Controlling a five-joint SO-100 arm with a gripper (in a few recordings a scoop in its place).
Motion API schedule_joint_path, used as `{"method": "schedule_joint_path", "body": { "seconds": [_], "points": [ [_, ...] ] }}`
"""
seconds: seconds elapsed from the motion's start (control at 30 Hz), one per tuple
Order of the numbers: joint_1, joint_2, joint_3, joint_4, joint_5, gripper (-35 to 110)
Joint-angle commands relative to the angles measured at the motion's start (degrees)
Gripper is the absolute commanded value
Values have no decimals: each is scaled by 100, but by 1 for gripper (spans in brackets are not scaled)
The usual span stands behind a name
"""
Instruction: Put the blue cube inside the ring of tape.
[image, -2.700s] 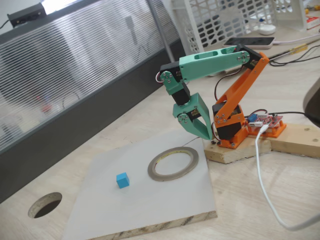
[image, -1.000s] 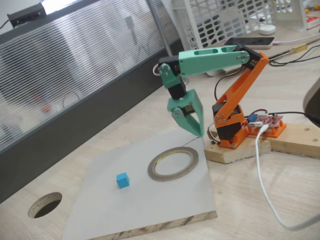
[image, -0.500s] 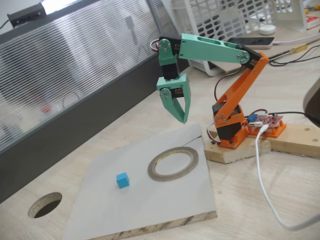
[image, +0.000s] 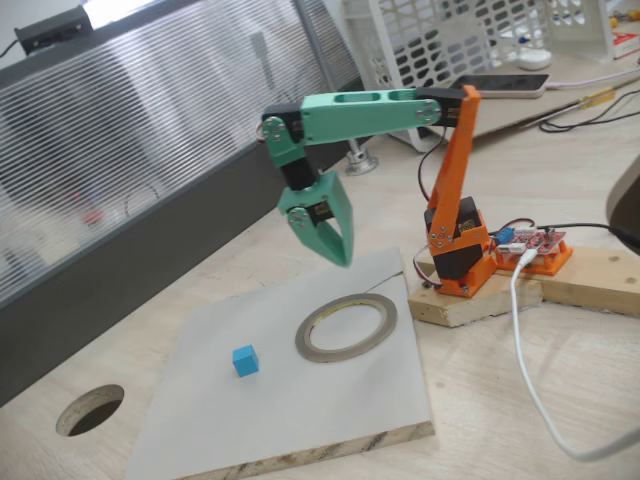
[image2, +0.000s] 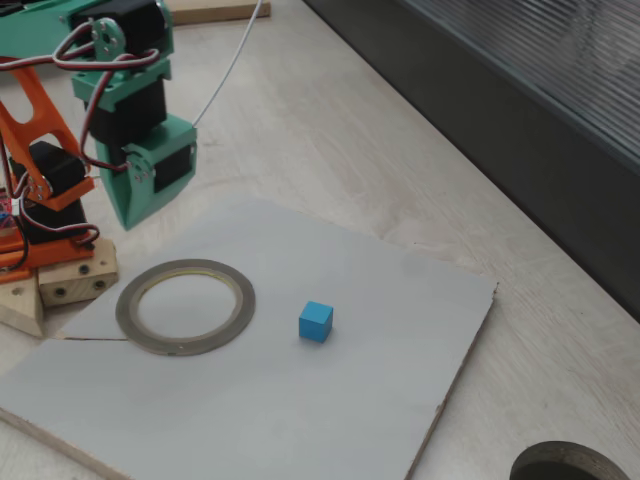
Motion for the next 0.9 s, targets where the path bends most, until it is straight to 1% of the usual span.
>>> {"method": "schedule_joint_path", "body": {
  "seconds": [0.0, 0.2, 0.43, 0.63, 0.87],
  "points": [
    [-123, -712, -958, 70, 44, 0],
    [-123, -1811, -2250, 70, 44, 0],
    [-176, -2760, -3296, 70, 44, 0],
    [-923, -3437, -3981, 70, 70, 0],
    [-1081, -4052, -4474, -88, 53, 0]
  ]
}}
